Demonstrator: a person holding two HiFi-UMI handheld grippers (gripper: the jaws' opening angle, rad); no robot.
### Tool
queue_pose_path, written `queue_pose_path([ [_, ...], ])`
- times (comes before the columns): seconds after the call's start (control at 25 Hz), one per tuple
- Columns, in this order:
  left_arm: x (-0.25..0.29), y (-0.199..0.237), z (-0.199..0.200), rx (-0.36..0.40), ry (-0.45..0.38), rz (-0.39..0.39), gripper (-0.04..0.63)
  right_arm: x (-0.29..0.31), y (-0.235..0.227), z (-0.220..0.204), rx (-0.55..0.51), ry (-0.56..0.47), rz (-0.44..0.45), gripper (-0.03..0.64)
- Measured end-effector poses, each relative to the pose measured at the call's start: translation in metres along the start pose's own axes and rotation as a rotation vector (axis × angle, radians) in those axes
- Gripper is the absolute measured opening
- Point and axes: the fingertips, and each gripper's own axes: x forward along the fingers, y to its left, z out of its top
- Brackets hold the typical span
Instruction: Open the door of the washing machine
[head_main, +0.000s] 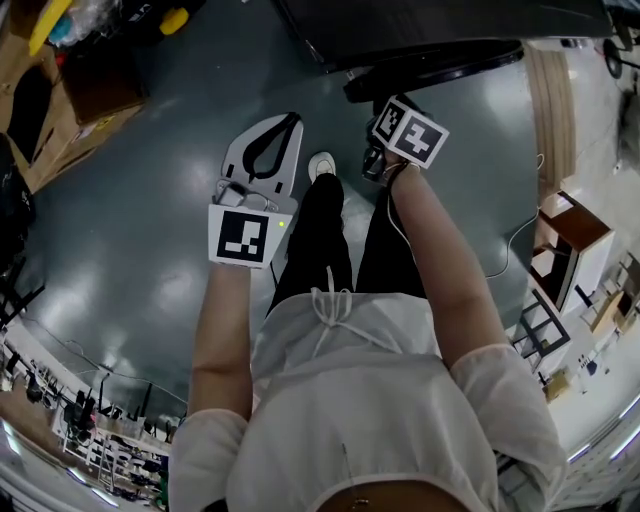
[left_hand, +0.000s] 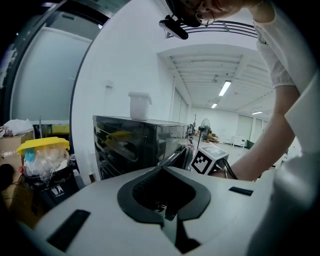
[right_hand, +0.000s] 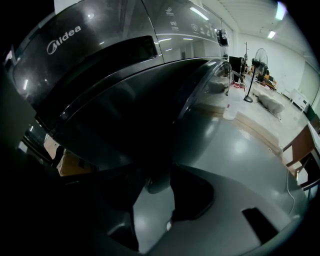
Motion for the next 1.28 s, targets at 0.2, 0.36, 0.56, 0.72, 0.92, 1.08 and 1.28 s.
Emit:
queue_pose_path([
  [0.2, 0.005, -0.019, -0.003, 0.006, 0.006, -0.035, 0.023, -0.014, -0.024, -0.019, 0.041, 0.016, 0.001, 0.143],
  [0.36, 0.009, -0.035, -0.002, 0.017, 0.012, -0.046, 0.023, -0.03, -0.05, -0.036, 0.055, 0.03, 0.008, 0.132],
  [0.56, 0.016, -0.069, -0.002, 0.038, 0.022, -0.05, 0.023, -0.047, -0.082, -0.049, 0.016, 0.039, 0.033, 0.124],
  [0.72, 0.021, -0.105, -0.004, 0.048, 0.024, -0.038, 0.023, -0.058, -0.107, -0.059, -0.031, 0.051, 0.073, 0.123],
  [0.92, 0.028, -0.16, -0.01, 0.038, 0.012, -0.02, 0.023, -0.076, -0.144, -0.073, -0.102, 0.066, 0.132, 0.125],
  [1.08, 0.036, -0.207, -0.014, -0.006, 0.0, 0.001, 0.023, -0.09, -0.183, -0.084, -0.161, 0.093, 0.15, 0.119],
  [1.28, 0.056, -0.27, -0.015, -0.02, -0.047, 0.001, 0.023, -0.109, -0.243, -0.09, -0.159, 0.125, 0.182, 0.104],
])
